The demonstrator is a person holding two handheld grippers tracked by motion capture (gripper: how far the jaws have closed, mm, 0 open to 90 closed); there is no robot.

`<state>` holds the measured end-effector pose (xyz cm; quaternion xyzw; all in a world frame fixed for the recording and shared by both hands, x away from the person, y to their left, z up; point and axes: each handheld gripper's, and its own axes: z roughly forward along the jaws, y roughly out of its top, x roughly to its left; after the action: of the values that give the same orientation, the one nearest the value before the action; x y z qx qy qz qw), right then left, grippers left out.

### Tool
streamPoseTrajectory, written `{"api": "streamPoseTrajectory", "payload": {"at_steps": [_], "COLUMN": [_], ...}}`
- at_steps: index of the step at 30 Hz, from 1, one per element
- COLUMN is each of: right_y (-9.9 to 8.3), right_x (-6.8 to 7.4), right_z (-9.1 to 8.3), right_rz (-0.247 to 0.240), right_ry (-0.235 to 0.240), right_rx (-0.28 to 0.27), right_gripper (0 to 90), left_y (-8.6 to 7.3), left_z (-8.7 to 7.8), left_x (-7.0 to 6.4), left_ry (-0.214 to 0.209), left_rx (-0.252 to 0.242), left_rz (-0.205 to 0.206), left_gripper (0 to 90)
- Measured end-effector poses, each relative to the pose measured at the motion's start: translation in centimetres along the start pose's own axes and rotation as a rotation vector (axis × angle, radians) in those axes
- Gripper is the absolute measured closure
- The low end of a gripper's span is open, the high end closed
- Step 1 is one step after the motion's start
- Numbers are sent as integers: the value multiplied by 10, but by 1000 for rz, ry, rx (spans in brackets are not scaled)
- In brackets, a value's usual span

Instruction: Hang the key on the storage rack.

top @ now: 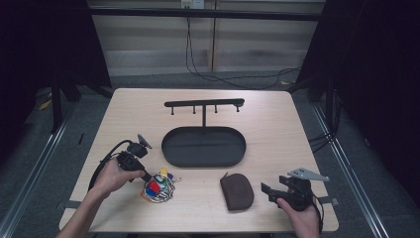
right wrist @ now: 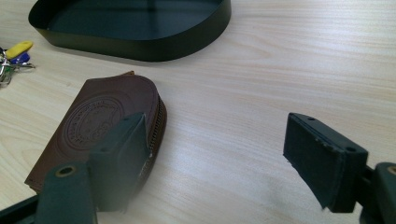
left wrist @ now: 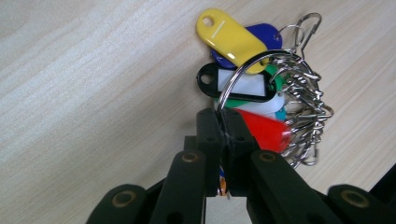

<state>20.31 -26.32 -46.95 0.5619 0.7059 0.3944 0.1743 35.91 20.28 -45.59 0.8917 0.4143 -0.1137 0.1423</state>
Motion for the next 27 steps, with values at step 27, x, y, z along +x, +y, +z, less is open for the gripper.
{"api": "streamPoseTrajectory", "payload": {"at_steps": [27], "right_y": [0], "right_x": [-1], "right_z": [-2], "right_rz": [0], "right_ry": [11], "right_rx": [-9], "right_gripper": [213], "left_y": [10], "left_z": [-39], "left_x": [-47], "left_ry": [13], "left_rx": [-19], "left_rz": [151], "left_gripper": [878]}}
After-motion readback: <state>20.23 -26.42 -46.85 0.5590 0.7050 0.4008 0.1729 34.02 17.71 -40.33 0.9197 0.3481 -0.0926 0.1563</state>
